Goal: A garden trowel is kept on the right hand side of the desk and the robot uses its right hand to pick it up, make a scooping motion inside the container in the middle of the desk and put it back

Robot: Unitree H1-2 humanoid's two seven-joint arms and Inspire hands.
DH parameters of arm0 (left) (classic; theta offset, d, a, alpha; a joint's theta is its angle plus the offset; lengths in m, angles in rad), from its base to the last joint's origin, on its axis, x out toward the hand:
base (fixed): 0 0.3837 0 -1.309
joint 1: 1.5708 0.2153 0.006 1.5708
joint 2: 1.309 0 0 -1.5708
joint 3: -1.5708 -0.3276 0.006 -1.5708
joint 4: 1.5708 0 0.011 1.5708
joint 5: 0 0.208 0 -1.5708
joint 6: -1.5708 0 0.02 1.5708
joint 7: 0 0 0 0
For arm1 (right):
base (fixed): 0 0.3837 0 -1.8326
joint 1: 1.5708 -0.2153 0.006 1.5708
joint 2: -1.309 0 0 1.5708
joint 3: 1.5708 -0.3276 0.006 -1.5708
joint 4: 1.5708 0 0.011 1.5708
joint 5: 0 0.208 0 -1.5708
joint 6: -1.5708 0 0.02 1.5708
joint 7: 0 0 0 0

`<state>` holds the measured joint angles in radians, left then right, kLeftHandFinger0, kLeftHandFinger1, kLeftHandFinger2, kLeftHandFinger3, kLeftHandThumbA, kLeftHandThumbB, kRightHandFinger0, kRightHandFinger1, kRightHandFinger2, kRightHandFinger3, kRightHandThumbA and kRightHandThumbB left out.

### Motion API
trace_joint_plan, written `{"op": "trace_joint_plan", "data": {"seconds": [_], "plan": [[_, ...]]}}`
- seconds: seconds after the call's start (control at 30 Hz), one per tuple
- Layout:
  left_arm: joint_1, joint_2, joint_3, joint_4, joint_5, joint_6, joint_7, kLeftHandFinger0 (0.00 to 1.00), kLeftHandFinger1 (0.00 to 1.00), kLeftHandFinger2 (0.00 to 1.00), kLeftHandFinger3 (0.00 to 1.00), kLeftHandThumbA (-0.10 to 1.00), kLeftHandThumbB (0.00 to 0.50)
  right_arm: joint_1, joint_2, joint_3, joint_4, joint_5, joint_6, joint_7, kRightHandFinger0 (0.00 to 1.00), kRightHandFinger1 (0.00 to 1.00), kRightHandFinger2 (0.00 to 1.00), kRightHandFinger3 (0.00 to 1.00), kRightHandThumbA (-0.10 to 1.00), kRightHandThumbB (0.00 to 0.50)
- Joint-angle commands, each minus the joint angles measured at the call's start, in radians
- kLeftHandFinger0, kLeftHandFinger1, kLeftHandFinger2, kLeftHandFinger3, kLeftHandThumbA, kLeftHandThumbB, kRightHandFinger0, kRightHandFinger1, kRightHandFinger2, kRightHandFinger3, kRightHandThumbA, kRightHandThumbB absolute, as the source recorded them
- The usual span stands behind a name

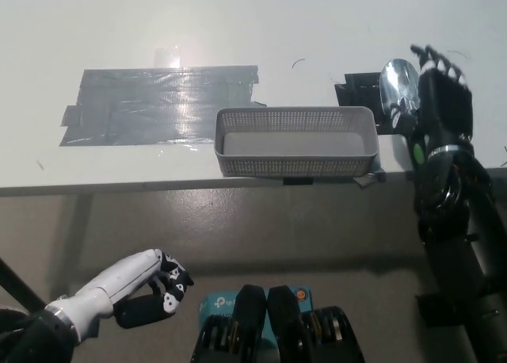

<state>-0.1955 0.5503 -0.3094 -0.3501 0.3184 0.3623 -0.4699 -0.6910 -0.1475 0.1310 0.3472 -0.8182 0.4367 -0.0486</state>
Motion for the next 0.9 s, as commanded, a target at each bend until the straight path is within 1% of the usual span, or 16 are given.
{"op": "trace_joint_plan", "data": {"seconds": [0.0, 0.07, 0.1, 0.17, 0.2, 0.27, 0.33, 0.37, 0.43, 0.53, 0.57, 0.6, 0.63, 0.73, 0.8, 0.87], "plan": [[-0.019, 0.008, 0.017, -0.037, 0.01, 0.015, -0.012, 0.48, 0.51, 0.64, 0.9, 0.57, 0.0, -0.046, -0.015, -0.012, 0.04, 0.027, 0.014, -0.055, 1.0, 1.0, 1.0, 1.0, 0.63, 0.406], [-0.018, 0.009, 0.02, -0.047, 0.013, 0.028, -0.012, 0.48, 0.52, 0.65, 0.9, 0.57, 0.0, -0.051, -0.017, -0.008, 0.06, 0.029, 0.017, -0.056, 1.0, 1.0, 1.0, 1.0, 0.61, 0.403], [-0.017, 0.007, 0.023, -0.046, 0.01, 0.023, -0.009, 0.48, 0.51, 0.64, 0.9, 0.6, 0.014, -0.045, -0.019, -0.005, 0.072, 0.025, 0.03, -0.052, 1.0, 1.0, 1.0, 1.0, 0.61, 0.394], [-0.017, 0.007, 0.027, -0.048, 0.009, 0.025, -0.008, 0.48, 0.51, 0.64, 0.9, 0.59, 0.013, -0.051, -0.019, -0.003, 0.082, 0.028, 0.03, -0.057, 1.0, 1.0, 1.0, 1.0, 0.62, 0.395], [-0.018, 0.006, 0.027, -0.049, 0.007, 0.032, -0.01, 0.48, 0.51, 0.64, 0.9, 0.59, 0.015, -0.038, -0.02, -0.01, 0.091, 0.033, 0.019, -0.08, 1.0, 1.0, 1.0, 1.0, 0.56, 0.403], [-0.018, 0.009, 0.025, -0.053, 0.013, 0.029, -0.011, 0.48, 0.51, 0.63, 0.9, 0.58, 0.011, -0.032, -0.022, -0.008, 0.09, 0.035, 0.03, -0.071, 1.0, 1.0, 1.0, 1.0, 0.57, 0.393], [-0.019, 0.012, 0.027, -0.058, 0.014, 0.038, -0.012, 0.49, 0.52, 0.64, 0.9, 0.6, 0.016, -0.027, -0.02, -0.012, 0.096, 0.05, 0.029, -0.067, 1.0, 1.0, 1.0, 1.0, 0.57, 0.395], [-0.017, 0.013, 0.031, -0.059, 0.006, 0.032, -0.012, 0.49, 0.52, 0.63, 0.89, 0.57, 0.008, -0.006, -0.012, -0.016, 0.078, 0.05, 0.033, -0.069, 1.0, 1.0, 1.0, 1.0, 0.57, 0.398], [-0.019, 0.016, 0.031, -0.063, 0.006, 0.041, -0.016, 0.5, 0.53, 0.63, 0.9, 0.57, 0.012, 0.009, 0.006, -0.038, 0.076, 0.018, 0.033, -0.058, 1.0, 1.0, 1.0, 1.0, 0.6, 0.392], [-0.016, 0.018, 0.032, -0.071, 0.008, 0.045, -0.016, 0.52, 0.54, 0.64, 0.89, 0.55, 0.01, 0.021, 0.019, -0.047, 0.089, 0.004, 0.033, -0.06, 1.0, 1.0, 1.0, 1.0, 0.63, 0.369], [-0.014, 0.022, 0.03, -0.076, 0.012, 0.037, -0.016, 0.52, 0.54, 0.63, 0.89, 0.54, 0.0, 0.023, 0.025, -0.05, 0.093, 0.005, 0.033, -0.063, 1.0, 1.0, 1.0, 1.0, 0.62, 0.362], [-0.013, 0.019, 0.034, -0.072, 0.002, 0.03, -0.014, 0.51, 0.53, 0.63, 0.88, 0.53, 0.001, 0.028, 0.03, -0.054, 0.094, 0.012, 0.033, -0.07, 1.0, 1.0, 1.0, 1.0, 0.59, 0.362], [-0.012, 0.019, 0.035, -0.074, 0.002, 0.031, -0.014, 0.51, 0.53, 0.63, 0.88, 0.53, 0.0, 0.028, 0.031, -0.054, 0.095, 0.013, 0.033, -0.071, 1.0, 1.0, 1.0, 1.0, 0.59, 0.362], [-0.011, 0.023, 0.035, -0.079, 0.0, 0.034, -0.019, 0.49, 0.51, 0.61, 0.87, 0.56, 0.015, 0.025, 0.067, -0.086, 0.144, -0.006, 0.033, -0.064, 1.0, 1.0, 1.0, 1.0, 0.58, 0.367], [-0.01, 0.023, 0.04, -0.089, -0.007, 0.048, -0.022, 0.49, 0.51, 0.61, 0.86, 0.55, 0.015, 0.02, 0.078, -0.094, 0.161, -0.017, 0.033, -0.066, 1.0, 1.0, 1.0, 1.0, 0.57, 0.37], [-0.001, 0.029, 0.046, -0.097, -0.007, 0.033, -0.017, 0.47, 0.5, 0.6, 0.85, 0.53, 0.006, 0.016, 0.091, -0.097, 0.175, -0.009, 0.033, -0.071, 1.0, 1.0, 1.0, 1.0, 0.55, 0.364]]}}
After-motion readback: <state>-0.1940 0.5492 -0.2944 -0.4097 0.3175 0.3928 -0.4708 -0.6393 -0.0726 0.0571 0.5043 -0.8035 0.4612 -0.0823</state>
